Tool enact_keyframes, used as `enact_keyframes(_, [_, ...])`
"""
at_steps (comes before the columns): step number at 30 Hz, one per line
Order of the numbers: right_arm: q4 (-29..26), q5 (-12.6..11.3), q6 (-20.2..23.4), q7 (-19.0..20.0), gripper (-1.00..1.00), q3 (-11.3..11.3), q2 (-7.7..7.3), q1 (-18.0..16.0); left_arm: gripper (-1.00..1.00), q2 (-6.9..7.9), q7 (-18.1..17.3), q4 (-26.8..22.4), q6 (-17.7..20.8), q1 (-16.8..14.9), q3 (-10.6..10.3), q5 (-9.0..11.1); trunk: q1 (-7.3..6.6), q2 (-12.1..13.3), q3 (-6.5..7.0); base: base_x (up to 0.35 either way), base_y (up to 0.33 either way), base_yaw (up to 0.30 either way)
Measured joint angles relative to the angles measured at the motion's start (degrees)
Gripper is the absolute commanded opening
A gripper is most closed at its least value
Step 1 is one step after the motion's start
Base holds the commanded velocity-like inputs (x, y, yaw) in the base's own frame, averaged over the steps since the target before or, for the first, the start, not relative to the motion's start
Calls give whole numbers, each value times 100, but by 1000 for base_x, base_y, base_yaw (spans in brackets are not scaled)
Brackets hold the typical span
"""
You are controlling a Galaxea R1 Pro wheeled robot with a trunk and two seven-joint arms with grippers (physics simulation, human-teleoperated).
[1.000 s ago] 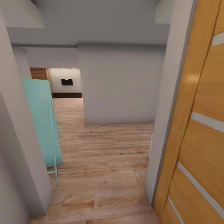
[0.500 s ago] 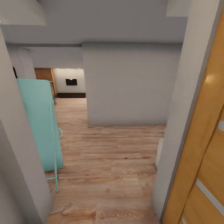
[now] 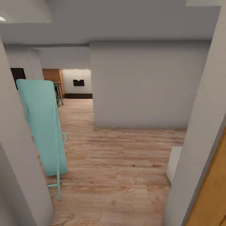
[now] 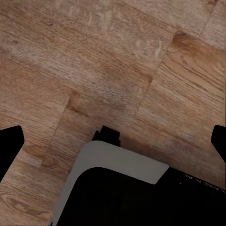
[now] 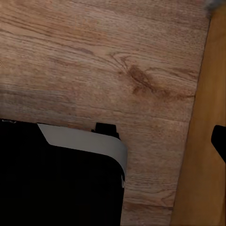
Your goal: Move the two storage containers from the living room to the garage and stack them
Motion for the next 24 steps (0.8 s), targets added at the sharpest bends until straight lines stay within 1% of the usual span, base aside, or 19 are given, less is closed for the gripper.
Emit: enact_keyframes(24, [-3,33,-8,-3,100,24,-8,0,100,2,0,1,0,-1,3,-2,0,0,0,322,0,8])
